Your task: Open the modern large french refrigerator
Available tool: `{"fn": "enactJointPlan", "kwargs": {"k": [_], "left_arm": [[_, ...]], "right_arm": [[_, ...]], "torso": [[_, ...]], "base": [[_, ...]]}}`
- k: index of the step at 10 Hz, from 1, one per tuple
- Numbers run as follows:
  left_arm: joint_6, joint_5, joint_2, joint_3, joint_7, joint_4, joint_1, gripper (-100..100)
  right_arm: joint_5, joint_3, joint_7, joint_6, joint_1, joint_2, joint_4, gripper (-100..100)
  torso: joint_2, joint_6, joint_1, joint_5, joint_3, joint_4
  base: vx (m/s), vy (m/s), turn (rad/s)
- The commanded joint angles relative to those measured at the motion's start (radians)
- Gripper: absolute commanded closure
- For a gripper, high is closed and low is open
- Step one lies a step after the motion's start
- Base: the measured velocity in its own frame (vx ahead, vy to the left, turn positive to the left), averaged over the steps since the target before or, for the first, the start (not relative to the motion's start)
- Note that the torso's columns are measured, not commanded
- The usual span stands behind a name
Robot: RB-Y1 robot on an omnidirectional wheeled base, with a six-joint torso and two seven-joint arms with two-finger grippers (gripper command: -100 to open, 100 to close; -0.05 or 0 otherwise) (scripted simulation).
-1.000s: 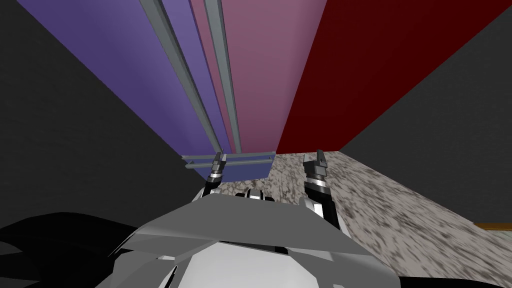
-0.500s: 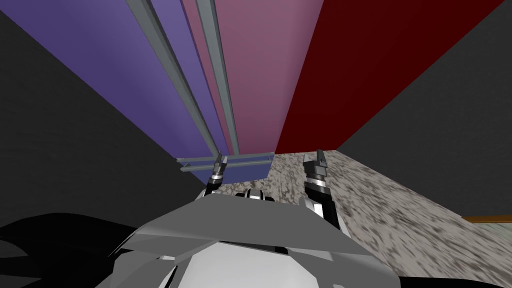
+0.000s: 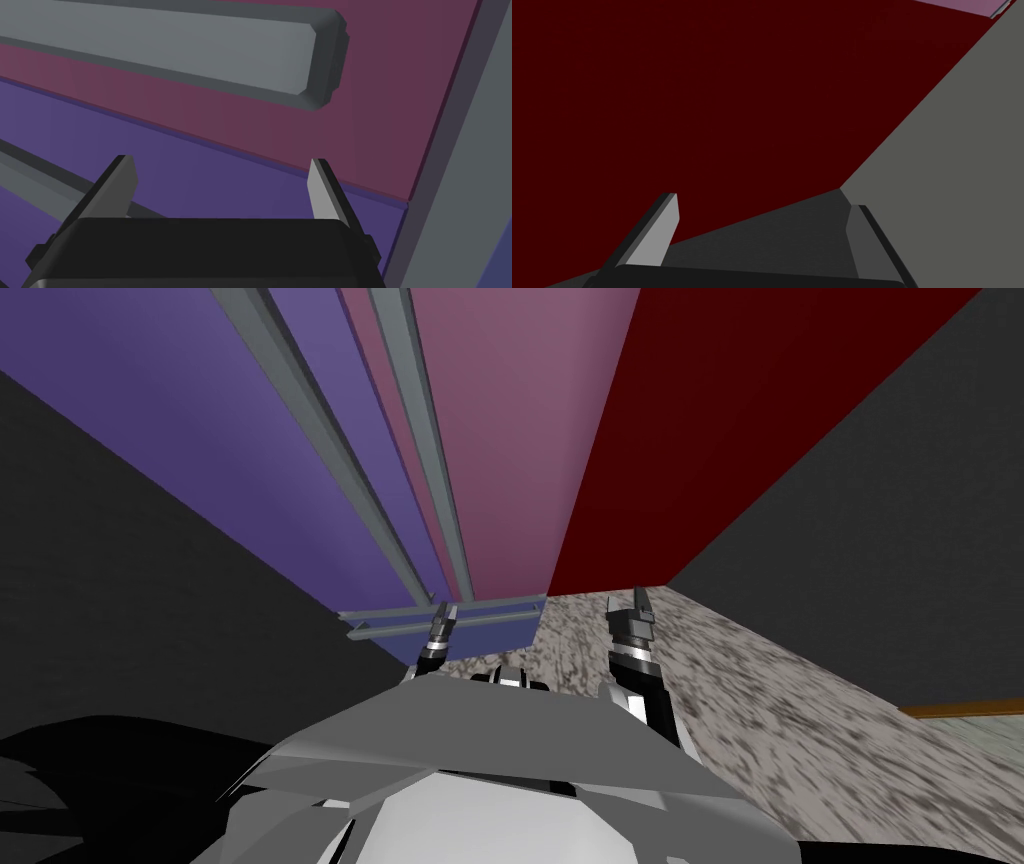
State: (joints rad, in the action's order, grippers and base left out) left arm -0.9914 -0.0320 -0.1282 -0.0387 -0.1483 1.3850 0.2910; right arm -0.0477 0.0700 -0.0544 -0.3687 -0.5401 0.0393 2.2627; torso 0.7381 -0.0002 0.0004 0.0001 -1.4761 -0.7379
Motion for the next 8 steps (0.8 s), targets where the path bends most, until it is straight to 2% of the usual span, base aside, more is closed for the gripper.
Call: {"fn": "enactJointPlan", "kwargs": {"k": [1,8], "left_arm": [[-0.025,-0.011,0.011,-0.006,-0.019,-0.078,-0.021,-100],[-0.08,-0.037,0.067,-0.02,-0.063,-0.253,-0.064,-100]], "right_arm": [[0.0,0.0,0.0,0.0,0.0,0.0,0.0,0],[0.0,0.0,0.0,0.0,0.0,0.0,0.0,0]], "torso": [[0.001,0.0,0.0,0.0,0.001,0.0],[0.0,0.0,0.0,0.0,0.0,0.0]], "base": [[0.046,0.003,-0.076],[0.048,-0.002,-0.05]]}}
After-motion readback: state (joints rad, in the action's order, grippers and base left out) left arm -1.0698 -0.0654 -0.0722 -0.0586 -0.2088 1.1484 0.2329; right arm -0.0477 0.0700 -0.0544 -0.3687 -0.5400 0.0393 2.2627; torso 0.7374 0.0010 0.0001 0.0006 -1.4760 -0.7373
